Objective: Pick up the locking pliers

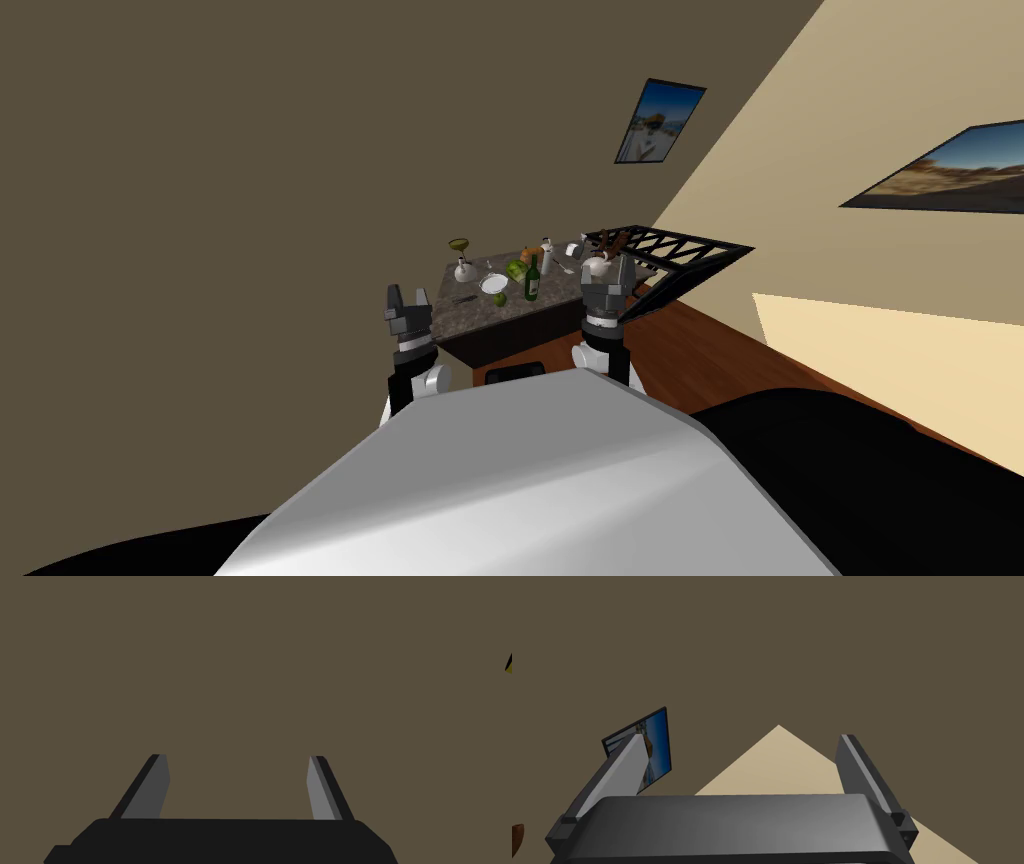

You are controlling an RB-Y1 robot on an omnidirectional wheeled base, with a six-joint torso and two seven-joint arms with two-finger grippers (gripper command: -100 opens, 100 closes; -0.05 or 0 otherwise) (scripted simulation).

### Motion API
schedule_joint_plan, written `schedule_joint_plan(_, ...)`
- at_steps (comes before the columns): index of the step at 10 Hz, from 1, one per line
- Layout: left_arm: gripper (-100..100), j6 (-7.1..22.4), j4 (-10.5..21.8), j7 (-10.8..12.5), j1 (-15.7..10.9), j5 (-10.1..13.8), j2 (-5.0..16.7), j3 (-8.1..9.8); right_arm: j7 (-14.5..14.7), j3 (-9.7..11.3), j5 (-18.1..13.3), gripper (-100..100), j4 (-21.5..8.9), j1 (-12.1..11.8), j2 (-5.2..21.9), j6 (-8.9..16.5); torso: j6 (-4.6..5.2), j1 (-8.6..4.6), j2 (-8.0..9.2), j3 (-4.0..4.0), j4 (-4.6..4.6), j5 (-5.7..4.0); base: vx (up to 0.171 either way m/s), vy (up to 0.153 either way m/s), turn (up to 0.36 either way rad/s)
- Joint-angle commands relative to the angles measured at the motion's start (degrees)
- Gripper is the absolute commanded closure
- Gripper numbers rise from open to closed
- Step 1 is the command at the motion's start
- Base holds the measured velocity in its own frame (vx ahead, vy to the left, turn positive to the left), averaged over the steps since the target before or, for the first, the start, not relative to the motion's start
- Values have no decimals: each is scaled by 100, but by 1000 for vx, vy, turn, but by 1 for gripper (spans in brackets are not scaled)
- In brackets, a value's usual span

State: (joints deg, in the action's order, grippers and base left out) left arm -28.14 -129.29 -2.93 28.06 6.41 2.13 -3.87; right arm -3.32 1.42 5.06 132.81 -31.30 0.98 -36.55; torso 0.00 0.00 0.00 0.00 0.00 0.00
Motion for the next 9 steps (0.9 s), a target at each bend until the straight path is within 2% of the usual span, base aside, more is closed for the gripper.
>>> schedule_joint_plan(1, -100, 136, 178, 29, -161, 26, 199, 27, 0, 0, 0, 0, 0, 0, 0, 0, 0, 0, 0, 0, 0, 0, -15, -5, -23)
schedule_joint_plan(5, -100, 604, 754, 138, -719, 131, 459, 122, 0, 0, 0, 0, 0, 1, 0, 0, 1, -6, 14, 8, 3, -1, -41, -12, -38)
schedule_joint_plan(6, -100, 604, 754, 138, -719, 131, 459, 122, 0, 0, 0, 0, 0, 1, 0, 0, 0, -1, 17, 9, 3, 0, -34, 0, -14)
schedule_joint_plan(8, -100, 933, 1089, 217, -1089, 209, 552, 191, 0, 0, 0, 0, 0, 1, 0, 0, 1, -2, 11, 7, 3, 0, -43, -15, -52)
schedule_joint_plan(9, -100, 933, 1148, 217, -1113, 209, 552, 191, 0, 0, 0, 0, 0, 1, 0, 0, 1, -7, 15, 8, 3, -1, -37, -11, -21)
